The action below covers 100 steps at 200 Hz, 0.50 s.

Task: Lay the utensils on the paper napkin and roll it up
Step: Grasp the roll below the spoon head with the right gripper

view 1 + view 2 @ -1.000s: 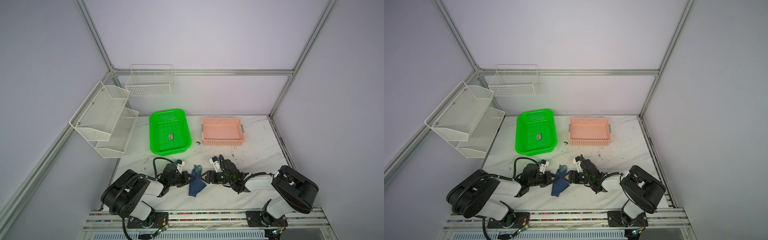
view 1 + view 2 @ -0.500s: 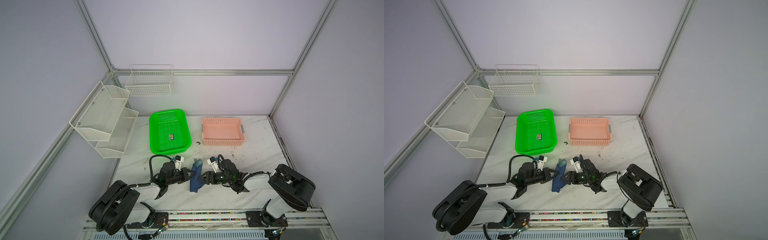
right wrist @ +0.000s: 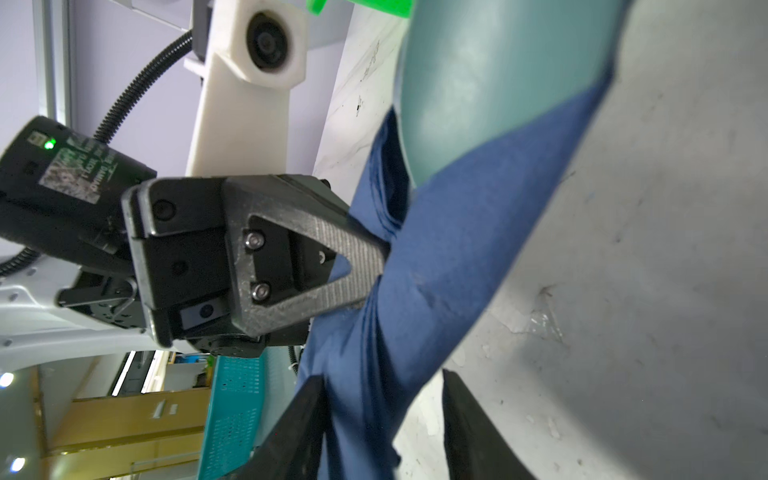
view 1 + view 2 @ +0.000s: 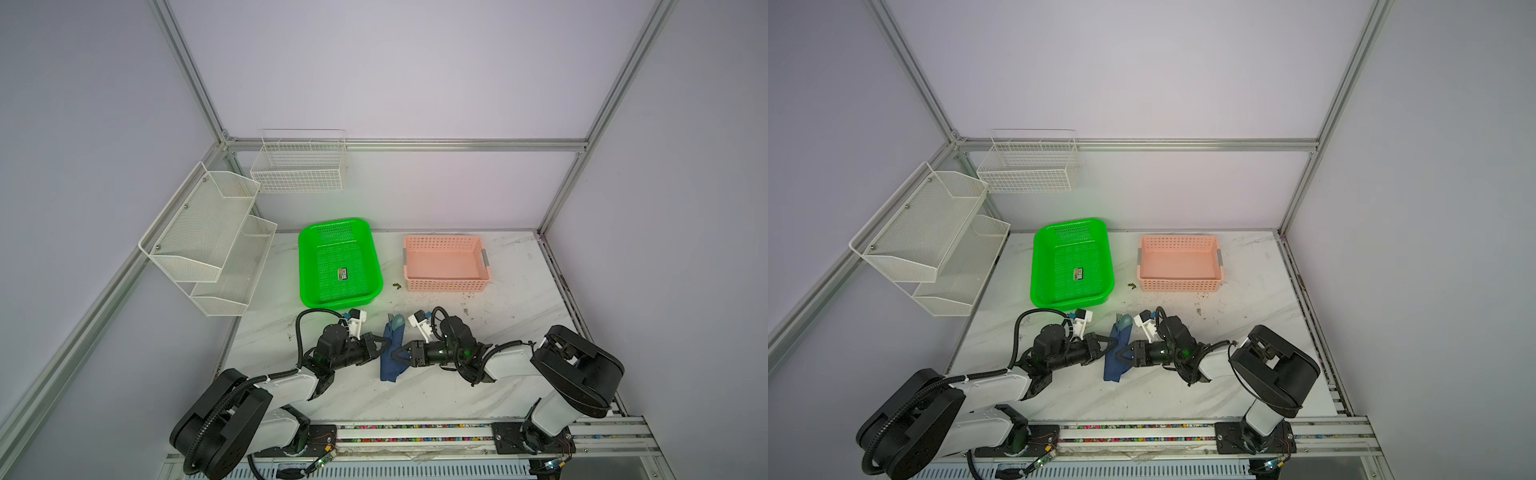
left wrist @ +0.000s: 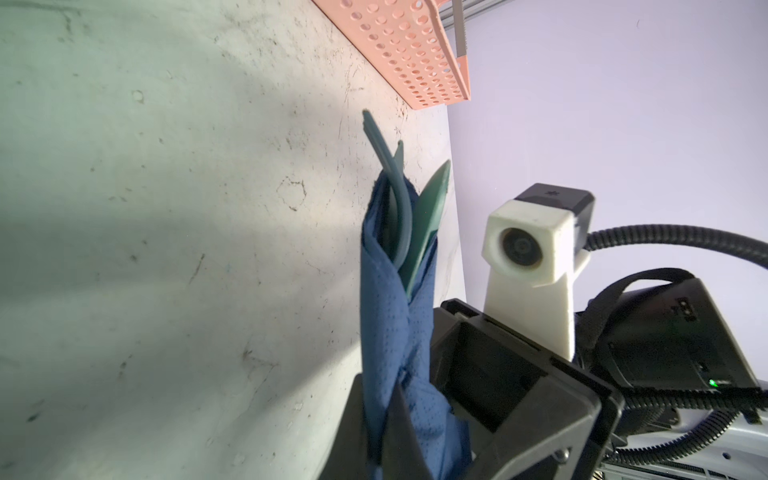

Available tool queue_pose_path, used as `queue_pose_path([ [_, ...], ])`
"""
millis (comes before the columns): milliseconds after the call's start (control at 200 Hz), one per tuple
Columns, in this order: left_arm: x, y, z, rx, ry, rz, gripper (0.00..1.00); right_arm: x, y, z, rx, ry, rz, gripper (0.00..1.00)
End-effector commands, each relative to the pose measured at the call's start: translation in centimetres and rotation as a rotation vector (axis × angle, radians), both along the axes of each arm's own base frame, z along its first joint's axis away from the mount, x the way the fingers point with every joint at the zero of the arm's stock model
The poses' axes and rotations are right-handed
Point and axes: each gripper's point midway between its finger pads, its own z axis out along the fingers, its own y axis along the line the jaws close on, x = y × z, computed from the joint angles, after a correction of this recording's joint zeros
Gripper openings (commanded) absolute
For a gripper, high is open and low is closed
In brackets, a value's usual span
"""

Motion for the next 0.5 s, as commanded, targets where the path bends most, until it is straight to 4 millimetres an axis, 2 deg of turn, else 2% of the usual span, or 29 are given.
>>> queue_pose_path([
  [0, -0.5, 0.1, 0.4, -0.022, -0.015, -0.001, 0.05, 0.3, 0.6, 1.9, 0.065, -0.036, 0.009, 0.27],
  [90, -0.5, 0.1, 0.6, -0.028, -0.017, 0.002, 0.06, 0.3, 0.6, 2.3, 0.077, -0.041, 0.005, 0.18],
  [160, -0.6, 0.2, 0.7, -0.035, -0.021, 0.003, 0.08, 0.3, 0.6, 2.7, 0.084, -0.047, 0.004, 0.16],
  [370, -0.9, 0.2, 2.2, -0.093, -0.062, 0.004, 0.38, 0.3, 0.5, 3.5, 0.083, -0.066, 0.011, 0.12],
  [495, -1.0, 0.2, 3.0, -0.117, -0.085, 0.003, 0.41, 0.2, 0.6, 3.9, 0.09, -0.074, 0.014, 0.12],
])
